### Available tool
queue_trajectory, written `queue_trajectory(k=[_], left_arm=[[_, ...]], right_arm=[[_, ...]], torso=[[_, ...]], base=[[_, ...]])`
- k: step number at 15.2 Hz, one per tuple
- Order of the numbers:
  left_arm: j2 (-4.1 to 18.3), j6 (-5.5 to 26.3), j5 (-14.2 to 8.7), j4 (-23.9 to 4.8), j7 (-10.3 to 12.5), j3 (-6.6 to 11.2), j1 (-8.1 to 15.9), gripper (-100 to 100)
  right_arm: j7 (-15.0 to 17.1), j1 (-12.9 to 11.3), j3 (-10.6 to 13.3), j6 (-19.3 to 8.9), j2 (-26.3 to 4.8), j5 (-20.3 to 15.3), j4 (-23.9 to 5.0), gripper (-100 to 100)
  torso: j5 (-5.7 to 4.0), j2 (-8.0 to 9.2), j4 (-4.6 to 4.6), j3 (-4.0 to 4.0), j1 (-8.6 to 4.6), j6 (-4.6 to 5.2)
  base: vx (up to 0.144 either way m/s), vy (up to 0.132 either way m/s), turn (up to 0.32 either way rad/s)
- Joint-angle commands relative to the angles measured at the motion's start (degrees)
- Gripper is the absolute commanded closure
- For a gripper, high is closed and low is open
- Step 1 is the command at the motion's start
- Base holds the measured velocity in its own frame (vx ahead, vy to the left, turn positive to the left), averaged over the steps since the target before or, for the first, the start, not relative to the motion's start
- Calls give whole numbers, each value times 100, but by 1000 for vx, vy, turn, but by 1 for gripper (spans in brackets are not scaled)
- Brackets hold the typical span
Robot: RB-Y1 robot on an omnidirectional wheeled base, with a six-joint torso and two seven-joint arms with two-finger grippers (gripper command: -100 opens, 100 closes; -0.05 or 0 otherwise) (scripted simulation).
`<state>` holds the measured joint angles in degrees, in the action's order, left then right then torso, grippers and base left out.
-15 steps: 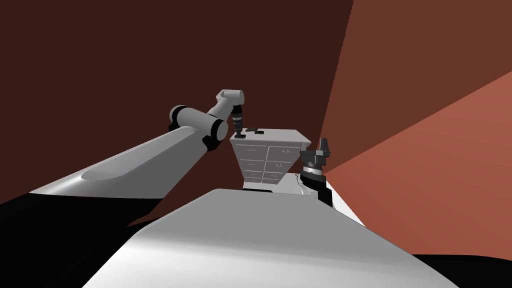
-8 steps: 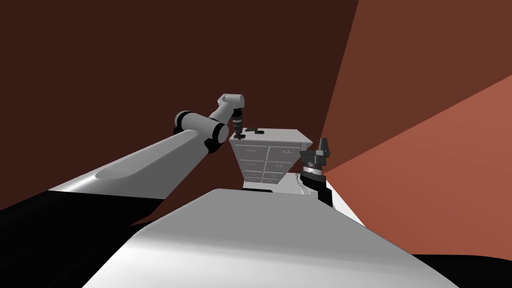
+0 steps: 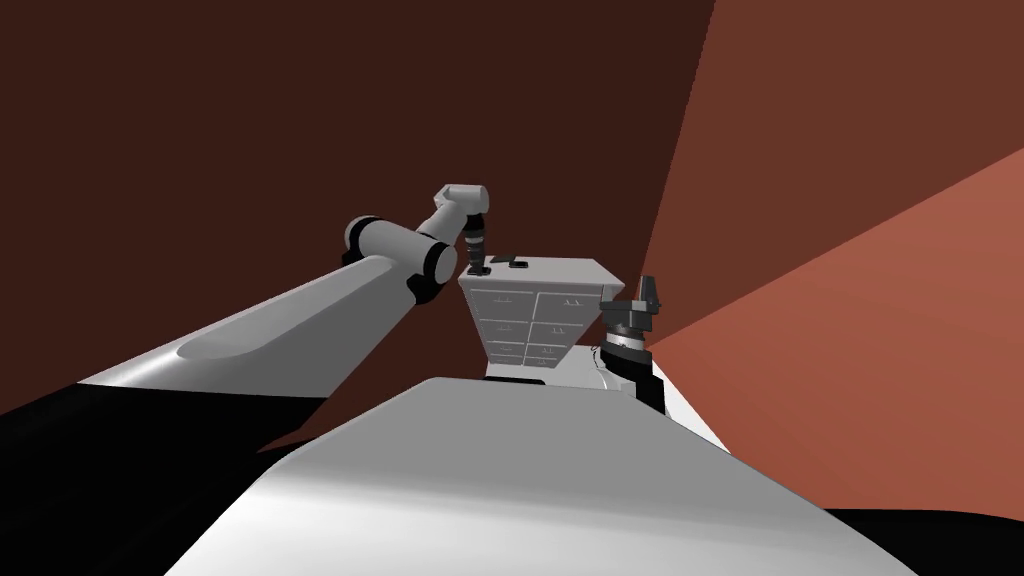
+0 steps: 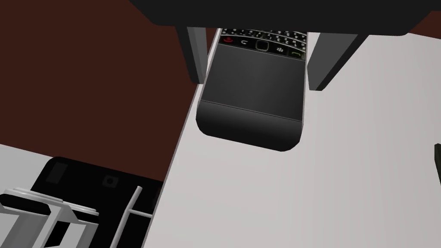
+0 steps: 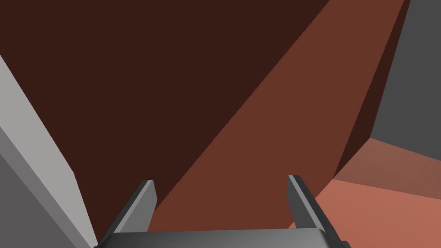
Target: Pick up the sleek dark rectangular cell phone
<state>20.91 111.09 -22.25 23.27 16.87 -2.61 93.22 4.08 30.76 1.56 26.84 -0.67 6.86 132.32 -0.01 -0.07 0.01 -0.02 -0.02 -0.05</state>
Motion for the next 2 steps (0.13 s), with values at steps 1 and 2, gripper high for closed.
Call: queue_trajectory(k=[1,2], left_arm=[[26,180,-23,169,46,7,10,100],[15,59,-12,66,10,3,8,100]], right_arm=[[0,0,0,0,0,0,0,0],[0,0,0,0,0,0,0,0]], torso=[[0,0,0,0,0,0],[1,-2,-2,-2,2,0]], base=[[29,6,1],[16,5,1]])
